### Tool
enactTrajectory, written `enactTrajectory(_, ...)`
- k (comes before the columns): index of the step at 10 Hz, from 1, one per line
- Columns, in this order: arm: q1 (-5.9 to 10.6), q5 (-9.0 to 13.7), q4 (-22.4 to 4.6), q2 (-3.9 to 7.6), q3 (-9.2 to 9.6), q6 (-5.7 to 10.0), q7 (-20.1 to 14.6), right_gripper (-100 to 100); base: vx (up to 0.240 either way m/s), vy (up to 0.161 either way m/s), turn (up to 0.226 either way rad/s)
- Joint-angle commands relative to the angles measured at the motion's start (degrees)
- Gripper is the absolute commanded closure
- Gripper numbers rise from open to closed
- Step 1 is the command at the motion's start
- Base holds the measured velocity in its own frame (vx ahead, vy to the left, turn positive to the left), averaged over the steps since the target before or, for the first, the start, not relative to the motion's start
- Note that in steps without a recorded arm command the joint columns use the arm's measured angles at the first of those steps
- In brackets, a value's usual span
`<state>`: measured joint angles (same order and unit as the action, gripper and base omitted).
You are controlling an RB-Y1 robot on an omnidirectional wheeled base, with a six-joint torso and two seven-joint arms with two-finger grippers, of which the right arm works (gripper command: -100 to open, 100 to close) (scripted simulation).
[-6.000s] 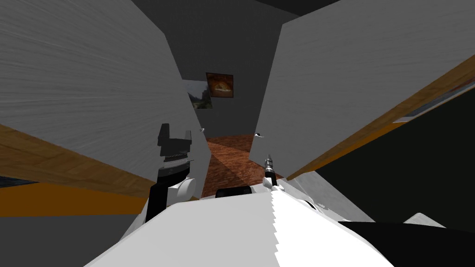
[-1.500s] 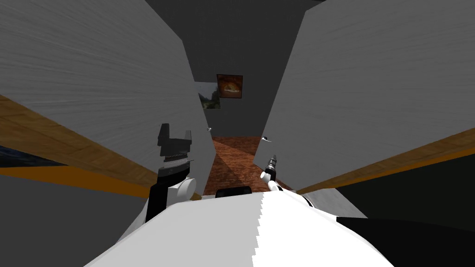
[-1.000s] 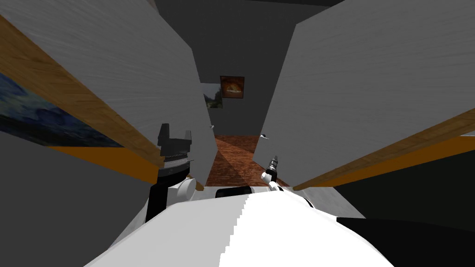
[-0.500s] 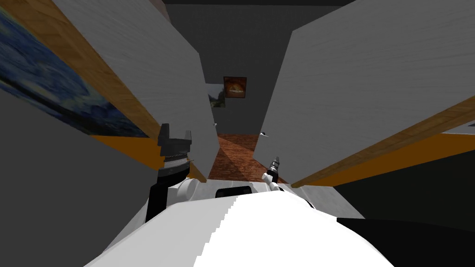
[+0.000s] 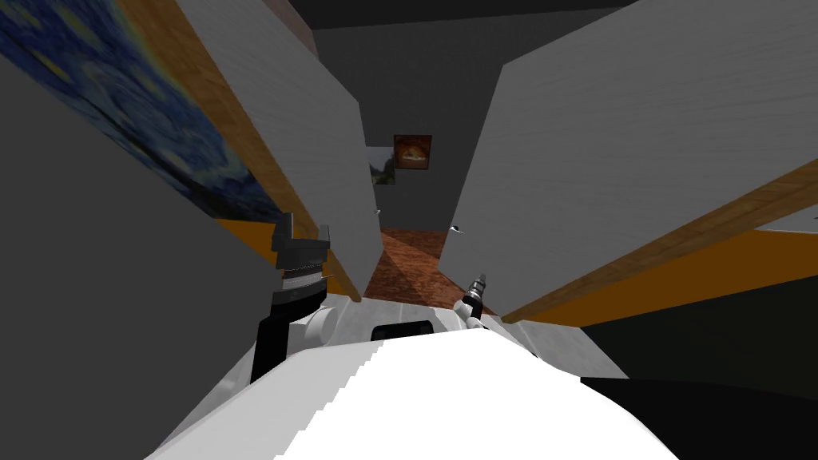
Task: Push the door open
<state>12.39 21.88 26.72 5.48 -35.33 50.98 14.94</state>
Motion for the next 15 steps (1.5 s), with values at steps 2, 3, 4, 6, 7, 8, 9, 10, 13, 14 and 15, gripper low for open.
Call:
enactTrajectory(2, -0.22, 0.3, -1.4, 0.63, -2.36, 0.67, -0.5, -100, -0.189, -0.029, 0.216)
enactTrajectory(3, -0.22, 0.3, -1.0, 0.63, -2.36, 0.67, -0.5, -100, -0.142, -0.024, 0.097)
enactTrajectory(4, -0.22, 0.3, -1.4, 0.63, -2.36, 0.67, -0.5, -100, -0.044, -0.014, -0.021)
enactTrajectory(6, -0.77, 0.5, -1.3, 0.67, -3.91, 0.62, -0.5, -100, -0.073, -0.015, 0.181)
enactTrajectory(7, -1.32, 0.7, -1.2, 0.71, -5.46, 0.57, -0.6, -100, -0.123, -0.043, 0.243)
enactTrajectory(8, -1.70, 0.9, -1.1, 0.74, -6.53, 0.54, -0.6, -100, -0.171, -0.046, 0.256)
enactTrajectory(9, -2.12, 1.1, -1.0, 0.76, -7.73, 0.50, -0.7, -100, -0.146, -0.023, 0.245)
enactTrajectory(10, -2.44, 1.2, -0.9, 0.77, -8.63, 0.47, -0.7, -100, -0.094, -0.014, 0.235)
enactTrajectory(13, -3.61, 1.6, -0.7, 0.83, -11.93, 0.37, -0.8, -100, -0.067, -0.025, 0.214)
enactTrajectory(14, -3.95, 1.8, -0.6, 0.84, -12.88, 0.34, -0.8, -100, -0.057, -0.024, 0.213)
enactTrajectory(15, -3.95, 1.8, -0.8, 0.84, -12.88, 0.34, -0.8, -100, -0.036, -0.020, 0.099)
